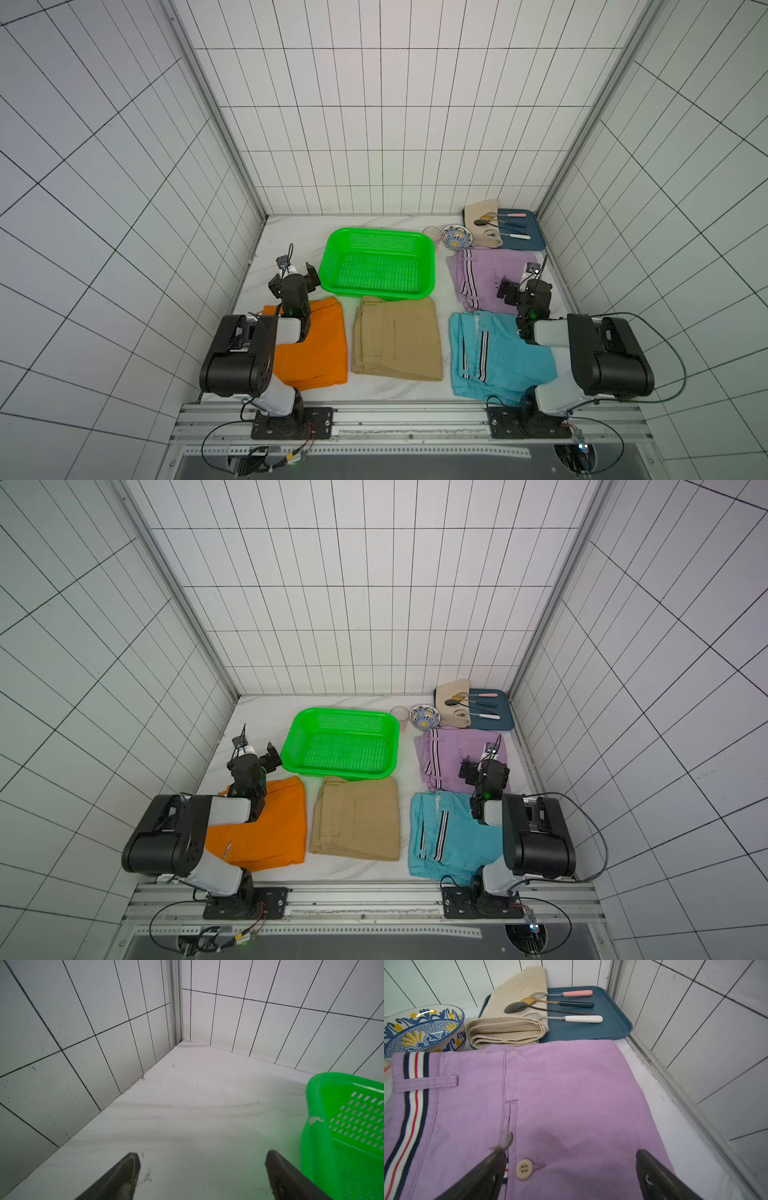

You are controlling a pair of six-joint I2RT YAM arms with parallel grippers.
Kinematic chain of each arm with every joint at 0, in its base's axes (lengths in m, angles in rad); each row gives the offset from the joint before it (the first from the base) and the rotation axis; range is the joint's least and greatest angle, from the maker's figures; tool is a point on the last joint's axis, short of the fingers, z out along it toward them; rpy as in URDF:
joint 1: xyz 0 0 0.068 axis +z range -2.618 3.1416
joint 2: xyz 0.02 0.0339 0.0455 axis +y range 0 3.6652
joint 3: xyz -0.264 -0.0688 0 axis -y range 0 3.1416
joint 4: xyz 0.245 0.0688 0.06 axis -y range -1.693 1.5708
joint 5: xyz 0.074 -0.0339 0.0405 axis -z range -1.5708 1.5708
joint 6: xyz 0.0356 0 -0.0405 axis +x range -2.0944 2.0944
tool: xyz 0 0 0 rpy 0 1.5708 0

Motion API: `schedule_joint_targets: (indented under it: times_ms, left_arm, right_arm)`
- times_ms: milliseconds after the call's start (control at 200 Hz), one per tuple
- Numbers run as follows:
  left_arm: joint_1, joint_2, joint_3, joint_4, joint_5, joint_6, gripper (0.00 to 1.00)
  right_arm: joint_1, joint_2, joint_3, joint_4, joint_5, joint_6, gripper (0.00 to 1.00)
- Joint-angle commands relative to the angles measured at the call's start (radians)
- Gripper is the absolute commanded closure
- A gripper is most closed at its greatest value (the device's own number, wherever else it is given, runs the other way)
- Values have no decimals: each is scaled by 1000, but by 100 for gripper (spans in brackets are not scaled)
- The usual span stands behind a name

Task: Put the folded long pants in the basket
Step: Pick up the long pant at the center of the board.

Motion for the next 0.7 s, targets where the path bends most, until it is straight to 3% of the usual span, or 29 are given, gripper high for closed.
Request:
schedule_joint_targets:
  times_ms: [0,655,695]
  left_arm:
    - [4,-4,-3,-3,12,-1,2]
    - [17,-9,-7,0,50,2,3]
    - [16,-9,-7,3,68,16,3]
  right_arm:
    - [-5,-8,38,1,-7,-2,0]
    - [-5,-12,33,5,-8,-2,0]
    - [1,-16,33,13,34,5,0]
